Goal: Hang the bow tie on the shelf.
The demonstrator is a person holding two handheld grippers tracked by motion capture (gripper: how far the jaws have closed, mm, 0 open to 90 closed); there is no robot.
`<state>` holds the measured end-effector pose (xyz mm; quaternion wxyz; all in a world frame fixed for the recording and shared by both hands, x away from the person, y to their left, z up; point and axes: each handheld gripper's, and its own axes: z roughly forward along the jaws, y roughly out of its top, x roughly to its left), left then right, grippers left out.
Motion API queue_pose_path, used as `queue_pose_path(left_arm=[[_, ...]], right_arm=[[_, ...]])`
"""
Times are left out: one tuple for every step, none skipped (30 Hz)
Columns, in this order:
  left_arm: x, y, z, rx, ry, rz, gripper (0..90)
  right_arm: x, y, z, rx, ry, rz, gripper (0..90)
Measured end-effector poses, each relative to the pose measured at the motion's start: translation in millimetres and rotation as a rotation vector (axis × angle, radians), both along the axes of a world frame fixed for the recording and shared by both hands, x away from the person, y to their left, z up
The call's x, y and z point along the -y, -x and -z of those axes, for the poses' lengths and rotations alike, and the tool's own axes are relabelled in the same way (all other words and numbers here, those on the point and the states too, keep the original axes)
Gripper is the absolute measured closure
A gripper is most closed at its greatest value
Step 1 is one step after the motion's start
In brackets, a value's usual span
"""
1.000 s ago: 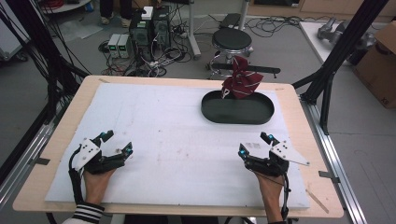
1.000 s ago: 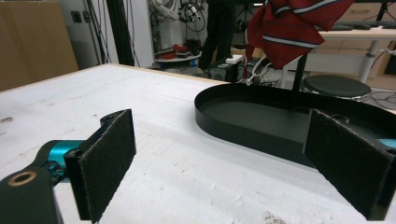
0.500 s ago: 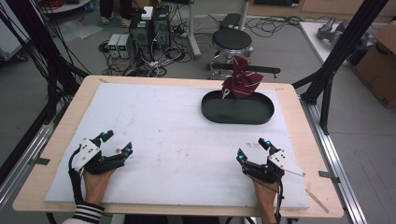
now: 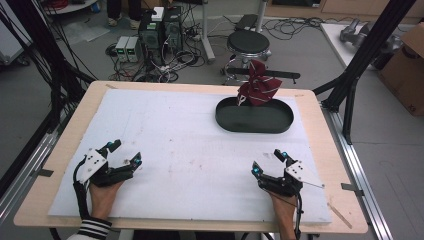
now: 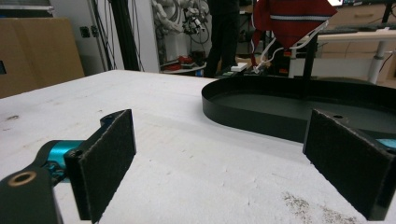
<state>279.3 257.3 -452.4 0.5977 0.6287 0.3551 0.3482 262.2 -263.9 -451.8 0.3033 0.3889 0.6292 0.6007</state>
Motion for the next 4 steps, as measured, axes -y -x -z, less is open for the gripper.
queue_pose_path(left_arm=[[0.2, 0.3, 0.1, -0.001, 0.003, 0.0, 14.3], [0.1, 0.4, 0.2, 0.005, 0.002, -0.002, 14.3], [0.2, 0.7, 0.3, 0.008, 0.004, -0.004, 14.3], [-0.1, 1.1, 0.4, 0.01, 0.004, -0.004, 14.3]], right_arm=[[-0.1, 0.1, 0.1, 0.008, 0.002, 0.0, 8.5], [-0.3, 0.9, 0.2, 0.005, 0.0, 0.002, 8.5], [-0.3, 1.1, 0.2, 0.007, 0.002, 0.004, 8.5], [-0.4, 1.1, 0.4, 0.011, 0.003, 0.008, 8.5]])
